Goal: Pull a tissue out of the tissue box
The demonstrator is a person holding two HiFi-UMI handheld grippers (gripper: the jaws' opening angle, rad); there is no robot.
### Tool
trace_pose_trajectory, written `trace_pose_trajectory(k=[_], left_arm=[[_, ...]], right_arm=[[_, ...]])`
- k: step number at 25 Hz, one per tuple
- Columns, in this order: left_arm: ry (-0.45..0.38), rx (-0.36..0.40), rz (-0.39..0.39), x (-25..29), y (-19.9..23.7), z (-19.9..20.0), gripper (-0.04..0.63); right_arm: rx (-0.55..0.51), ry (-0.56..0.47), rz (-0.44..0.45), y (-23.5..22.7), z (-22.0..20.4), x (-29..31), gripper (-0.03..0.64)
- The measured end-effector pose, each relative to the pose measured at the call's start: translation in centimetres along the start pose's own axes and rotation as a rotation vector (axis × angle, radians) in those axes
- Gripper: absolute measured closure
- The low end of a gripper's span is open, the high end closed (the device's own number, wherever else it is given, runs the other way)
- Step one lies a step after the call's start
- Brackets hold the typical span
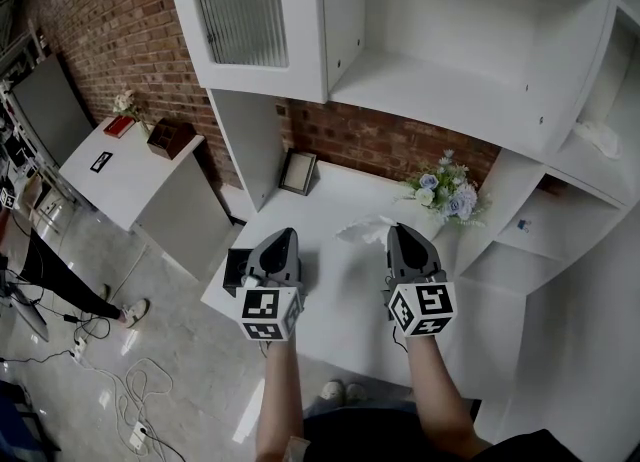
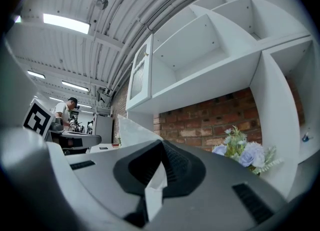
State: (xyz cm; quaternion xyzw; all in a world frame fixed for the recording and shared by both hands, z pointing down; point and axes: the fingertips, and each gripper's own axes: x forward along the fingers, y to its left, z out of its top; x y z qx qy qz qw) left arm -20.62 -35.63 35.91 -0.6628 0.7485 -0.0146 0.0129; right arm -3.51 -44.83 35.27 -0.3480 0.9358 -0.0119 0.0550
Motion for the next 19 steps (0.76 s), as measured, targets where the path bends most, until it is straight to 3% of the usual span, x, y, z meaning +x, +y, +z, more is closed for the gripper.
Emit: trace_pose_trajectory(k=[19], left_arm=[[0.009, -0.007, -0.001, 0.26, 0.23, -0.6, 0.586]], right_arm=[[-0.003, 0.016, 0.004, 0.2, -0.66, 0.26, 0.615]])
